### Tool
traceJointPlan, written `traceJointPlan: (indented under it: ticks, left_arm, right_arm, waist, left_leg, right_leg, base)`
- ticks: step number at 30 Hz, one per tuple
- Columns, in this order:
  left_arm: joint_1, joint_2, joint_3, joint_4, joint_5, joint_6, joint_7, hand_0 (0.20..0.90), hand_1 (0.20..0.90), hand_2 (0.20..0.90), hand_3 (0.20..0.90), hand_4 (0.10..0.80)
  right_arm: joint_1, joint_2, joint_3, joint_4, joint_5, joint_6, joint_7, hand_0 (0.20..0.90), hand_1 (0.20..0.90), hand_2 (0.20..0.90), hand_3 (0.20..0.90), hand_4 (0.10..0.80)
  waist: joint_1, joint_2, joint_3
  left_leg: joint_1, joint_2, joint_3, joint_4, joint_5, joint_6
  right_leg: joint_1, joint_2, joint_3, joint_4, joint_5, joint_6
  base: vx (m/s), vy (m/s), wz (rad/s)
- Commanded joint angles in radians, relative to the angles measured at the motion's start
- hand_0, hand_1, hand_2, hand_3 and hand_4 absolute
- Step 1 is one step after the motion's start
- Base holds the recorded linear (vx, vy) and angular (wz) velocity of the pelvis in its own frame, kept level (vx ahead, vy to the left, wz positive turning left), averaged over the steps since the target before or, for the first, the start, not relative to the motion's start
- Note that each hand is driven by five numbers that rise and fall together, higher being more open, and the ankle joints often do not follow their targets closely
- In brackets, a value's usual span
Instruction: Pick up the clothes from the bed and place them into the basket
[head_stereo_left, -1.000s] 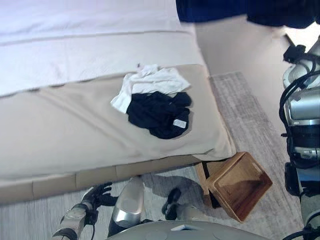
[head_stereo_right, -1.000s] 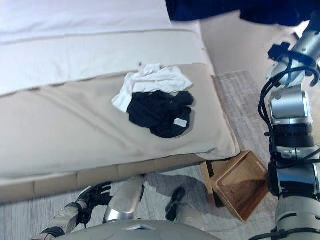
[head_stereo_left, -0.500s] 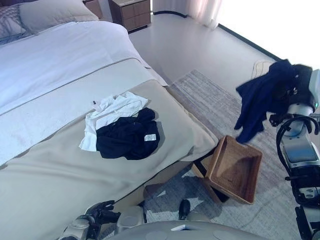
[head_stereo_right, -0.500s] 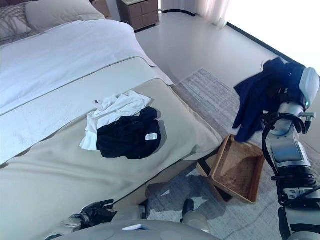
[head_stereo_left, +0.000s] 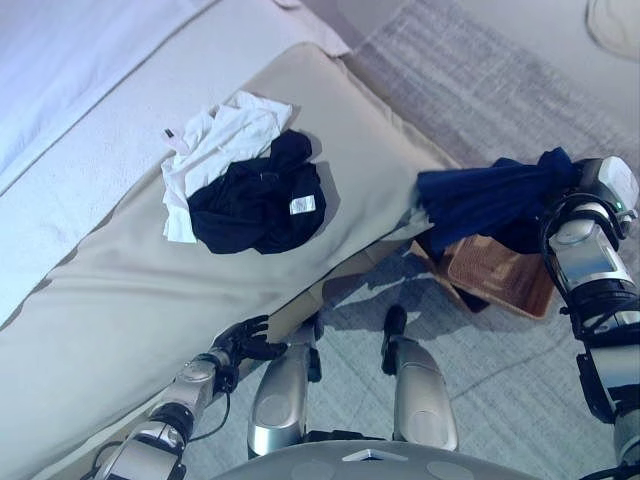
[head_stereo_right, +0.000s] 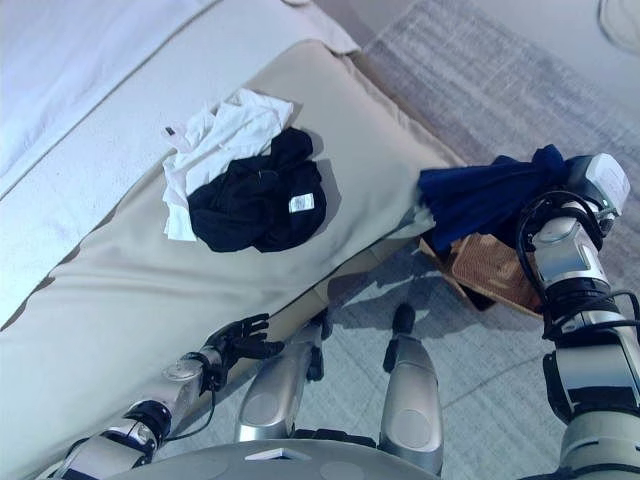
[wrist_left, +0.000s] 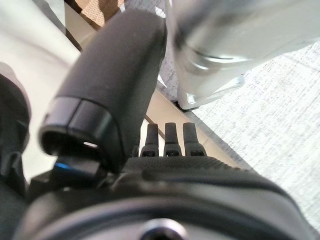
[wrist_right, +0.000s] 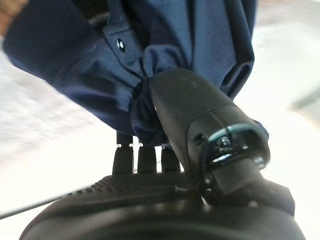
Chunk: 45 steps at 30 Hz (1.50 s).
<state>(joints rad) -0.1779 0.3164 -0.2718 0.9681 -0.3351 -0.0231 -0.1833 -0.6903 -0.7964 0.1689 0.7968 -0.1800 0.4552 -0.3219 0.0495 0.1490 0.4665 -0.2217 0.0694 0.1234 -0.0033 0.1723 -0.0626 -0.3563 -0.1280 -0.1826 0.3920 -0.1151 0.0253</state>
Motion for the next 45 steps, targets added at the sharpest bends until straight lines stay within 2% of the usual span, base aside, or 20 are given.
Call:
traceJointPlan:
  ticks: [1, 2, 6, 10, 13, 16, 17, 19, 20, 21, 23, 24, 27, 30, 33, 34, 40, 41, 43, 45]
  left_arm:
    - [0.005, 0.062, -0.033, -0.033, -0.049, -0.007, 0.001, 0.900, 0.900, 0.900, 0.900, 0.800]
    - [0.002, 0.074, -0.031, -0.039, -0.050, 0.001, -0.003, 0.900, 0.900, 0.900, 0.900, 0.800]
    - [-0.007, 0.108, -0.024, -0.053, -0.039, 0.022, -0.014, 0.900, 0.900, 0.900, 0.900, 0.800]
    - [-0.005, 0.142, -0.019, -0.066, -0.035, 0.038, -0.022, 0.900, 0.900, 0.900, 0.900, 0.800]
    - [0.003, 0.148, -0.015, -0.074, -0.033, 0.043, -0.019, 0.900, 0.900, 0.900, 0.900, 0.800]
    - [0.018, 0.144, -0.012, -0.085, -0.038, 0.045, -0.013, 0.900, 0.900, 0.900, 0.900, 0.800]
    - [0.031, 0.140, -0.006, -0.093, -0.041, 0.045, -0.012, 0.900, 0.900, 0.900, 0.900, 0.800]
    - [0.056, 0.128, 0.007, -0.097, -0.044, 0.039, -0.011, 0.900, 0.900, 0.900, 0.900, 0.800]
    - [0.062, 0.120, 0.016, -0.097, -0.047, 0.039, -0.010, 0.900, 0.900, 0.900, 0.900, 0.800]
    - [0.071, 0.111, 0.029, -0.090, -0.047, 0.036, -0.014, 0.900, 0.900, 0.900, 0.900, 0.800]
    - [0.081, 0.093, 0.051, -0.083, -0.047, 0.039, -0.018, 0.900, 0.900, 0.900, 0.900, 0.800]
    - [0.087, 0.083, 0.062, -0.076, -0.043, 0.039, -0.022, 0.900, 0.900, 0.900, 0.900, 0.800]
    - [0.095, 0.063, 0.061, -0.052, -0.042, 0.022, -0.028, 0.900, 0.900, 0.900, 0.900, 0.800]
    - [0.085, 0.059, 0.043, -0.034, -0.048, 0.001, -0.031, 0.900, 0.900, 0.900, 0.900, 0.800]
    - [0.074, 0.067, 0.030, -0.027, -0.048, -0.012, -0.033, 0.900, 0.900, 0.900, 0.900, 0.800]
    - [0.059, 0.079, 0.023, -0.023, -0.060, -0.012, -0.028, 0.900, 0.900, 0.900, 0.900, 0.800]
    - [0.031, 0.113, 0.023, -0.015, -0.087, 0.007, -0.015, 0.900, 0.900, 0.900, 0.900, 0.800]
    - [0.029, 0.118, 0.026, -0.012, -0.094, 0.009, -0.012, 0.900, 0.900, 0.900, 0.900, 0.800]
    - [0.027, 0.131, 0.047, 0.001, -0.103, 0.013, -0.011, 0.900, 0.900, 0.900, 0.900, 0.800]
    - [0.029, 0.136, 0.055, 0.004, -0.105, 0.012, -0.011, 0.900, 0.900, 0.900, 0.900, 0.800]
  right_arm:
    - [-0.159, -0.211, 0.146, 0.023, -0.202, 0.097, 0.097, 0.900, 0.900, 0.900, 0.900, 0.800]
    - [-0.179, -0.233, 0.185, 0.068, -0.262, 0.146, 0.184, 0.900, 0.900, 0.900, 0.900, 0.800]
    - [-0.183, -0.278, 0.234, 0.210, -0.345, 0.201, 0.325, 0.900, 0.900, 0.900, 0.900, 0.800]
    - [-0.140, -0.312, 0.192, 0.249, -0.310, 0.203, 0.270, 0.900, 0.900, 0.900, 0.900, 0.800]
    - [-0.119, -0.327, 0.148, 0.218, -0.259, 0.181, 0.181, 0.900, 0.900, 0.900, 0.900, 0.800]
    - [-0.122, -0.356, 0.129, 0.130, -0.198, 0.097, 0.046, 0.900, 0.900, 0.900, 0.900, 0.800]
    - [-0.123, -0.369, 0.108, 0.018, -0.207, 0.079, -0.003, 0.900, 0.900, 0.900, 0.900, 0.800]
    - [-0.115, -0.362, 0.068, -0.175, -0.250, -0.035, -0.040, 0.900, 0.900, 0.900, 0.900, 0.800]
    - [-0.108, -0.349, 0.051, -0.281, -0.268, -0.060, -0.024, 0.900, 0.900, 0.900, 0.900, 0.800]
    - [-0.101, -0.330, 0.043, -0.375, -0.302, -0.143, 0.020, 0.900, 0.900, 0.900, 0.900, 0.800]
    - [-0.080, -0.296, 0.049, -0.534, -0.276, -0.204, 0.104, 0.900, 0.900, 0.900, 0.900, 0.800]
    - [-0.075, -0.277, 0.064, -0.564, -0.296, -0.289, 0.156, 0.900, 0.900, 0.900, 0.900, 0.800]
    - [-0.088, -0.225, 0.135, -0.558, -0.304, -0.391, 0.266, 0.900, 0.900, 0.900, 0.900, 0.800]
    - [-0.105, -0.156, 0.205, -0.493, -0.353, -0.411, 0.317, 0.900, 0.900, 0.900, 0.900, 0.800]
    - [-0.127, -0.110, 0.253, -0.452, -0.371, -0.379, 0.326, 0.900, 0.900, 0.900, 0.900, 0.800]
    - [-0.146, -0.074, 0.286, -0.404, -0.341, -0.353, 0.320, 0.900, 0.900, 0.900, 0.900, 0.800]
    - [-0.214, 0.013, 0.345, -0.260, -0.255, -0.249, 0.321, 0.900, 0.900, 0.900, 0.900, 0.800]
    - [-0.227, 0.030, 0.352, -0.224, -0.237, -0.232, 0.316, 0.900, 0.900, 0.900, 0.900, 0.800]
    - [-0.278, 0.087, 0.379, -0.085, -0.189, -0.136, 0.359, 0.900, 0.900, 0.900, 0.900, 0.800]
    - [-0.296, 0.112, 0.386, 0.000, -0.181, -0.120, 0.383, 0.900, 0.900, 0.900, 0.900, 0.800]
  waist:
    - [-0.009, -0.027, -0.044]
    - [-0.006, -0.029, -0.043]
    - [-0.002, -0.044, -0.047]
    - [0.002, -0.066, -0.054]
    - [0.002, -0.084, -0.062]
    - [-0.002, -0.095, -0.074]
    - [-0.004, -0.096, -0.077]
    - [-0.007, -0.101, -0.086]
    - [-0.008, -0.103, -0.089]
    - [-0.009, -0.108, -0.095]
    - [-0.006, -0.115, -0.107]
    - [0.000, -0.120, -0.115]
    - [0.029, -0.131, -0.125]
    - [0.070, -0.136, -0.109]
    - [0.102, -0.140, -0.089]
    - [0.139, -0.143, -0.070]
    - [0.205, -0.142, -0.034]
    - [0.218, -0.140, -0.028]
    - [0.267, -0.139, -0.009]
    - [0.293, -0.139, -0.001]
  left_leg:
    - [-0.026, -0.014, -0.034, 0.123, -0.164, -0.006]
    - [-0.029, -0.015, -0.036, 0.118, -0.160, -0.006]
    - [-0.025, -0.012, -0.037, 0.091, -0.149, -0.004]
    - [-0.014, -0.008, -0.039, 0.075, -0.149, -0.001]
    - [-0.001, -0.008, -0.038, 0.064, -0.153, 0.002]
    - [0.022, -0.010, -0.032, 0.049, -0.156, 0.003]
    - [0.016, -0.013, -0.024, 0.047, -0.138, 0.009]
    - [0.029, -0.019, -0.020, 0.040, -0.142, 0.009]
    - [0.034, -0.025, -0.019, 0.035, -0.142, 0.010]
    - [0.039, -0.030, -0.017, 0.034, -0.146, 0.011]
    - [0.052, -0.042, -0.018, 0.028, -0.149, 0.015]
    - [0.054, -0.049, -0.022, 0.032, -0.154, 0.018]
    - [0.052, -0.063, -0.039, 0.044, -0.161, 0.028]
    - [0.035, -0.074, -0.063, 0.072, -0.167, 0.040]
    - [0.032, -0.080, -0.090, 0.095, -0.192, 0.043]
    - [0.013, -0.087, -0.107, 0.106, -0.191, 0.053]
    - [-0.026, -0.108, -0.164, 0.105, -0.174, 0.072]
    - [-0.033, -0.110, -0.174, 0.104, -0.171, 0.074]
    - [-0.062, -0.120, -0.200, 0.099, -0.158, 0.078]
    - [-0.074, -0.119, -0.209, 0.094, -0.151, 0.076]
  right_leg:
    - [0.057, 0.022, -0.074, -0.066, -0.053, -0.037]
    - [0.052, 0.024, -0.074, -0.070, -0.050, -0.037]
    - [0.058, 0.034, -0.076, -0.096, -0.036, -0.032]
    - [0.075, 0.040, -0.080, -0.119, -0.021, -0.024]
    - [0.095, 0.046, -0.077, -0.146, -0.005, -0.015]
    - [0.125, 0.049, -0.078, -0.183, 0.011, -0.004]
    - [0.126, 0.048, -0.088, -0.201, 0.039, -0.006]
    - [0.139, 0.048, -0.086, -0.218, 0.044, 0.003]
    - [0.144, 0.047, -0.085, -0.226, 0.048, 0.007]
    - [0.150, 0.045, -0.084, -0.236, 0.050, 0.012]
    - [0.167, 0.041, -0.085, -0.257, 0.057, 0.017]
    - [0.176, 0.037, -0.088, -0.268, 0.060, 0.019]
    - [0.196, 0.026, -0.107, -0.281, 0.066, 0.020]
    - [0.201, 0.011, -0.137, -0.263, 0.064, 0.021]
    - [0.209, 0.000, -0.148, -0.233, 0.037, 0.028]
    - [0.205, -0.011, -0.168, -0.209, 0.033, 0.031]
    - [0.190, -0.031, -0.205, -0.166, 0.029, 0.035]
    - [0.187, -0.034, -0.212, -0.162, 0.029, 0.034]
    - [0.187, -0.048, -0.240, -0.157, 0.029, 0.037]
    - [0.191, -0.058, -0.264, -0.160, 0.032, 0.040]
  base:
    - [-0.106, -0.025, -0.04]
    - [-0.082, -0.023, -0.02]
    - [-0.053, -0.048, 0.05]
    - [-0.006, -0.041, 0.14]
    - [0.007, 0.010, -0.01]
    - [0.003, 0.087, -0.03]
    - [-0.028, 0.168, 0.00]
    - [0.015, 0.211, -0.08]
    - [0.046, 0.233, -0.15]
    - [0.061, 0.246, -0.12]
    - [0.080, 0.248, -0.03]
    - [0.087, 0.241, 0.02]
    - [0.074, 0.205, 0.12]
    - [0.010, 0.156, 0.30]
    - [0.062, 0.079, 0.50]
    - [0.009, 0.094, 0.52]
    - [0.012, 0.060, 0.48]
    - [0.010, 0.084, 0.32]
    - [0.015, 0.084, 0.24]
    - [0.015, 0.028, 0.32]
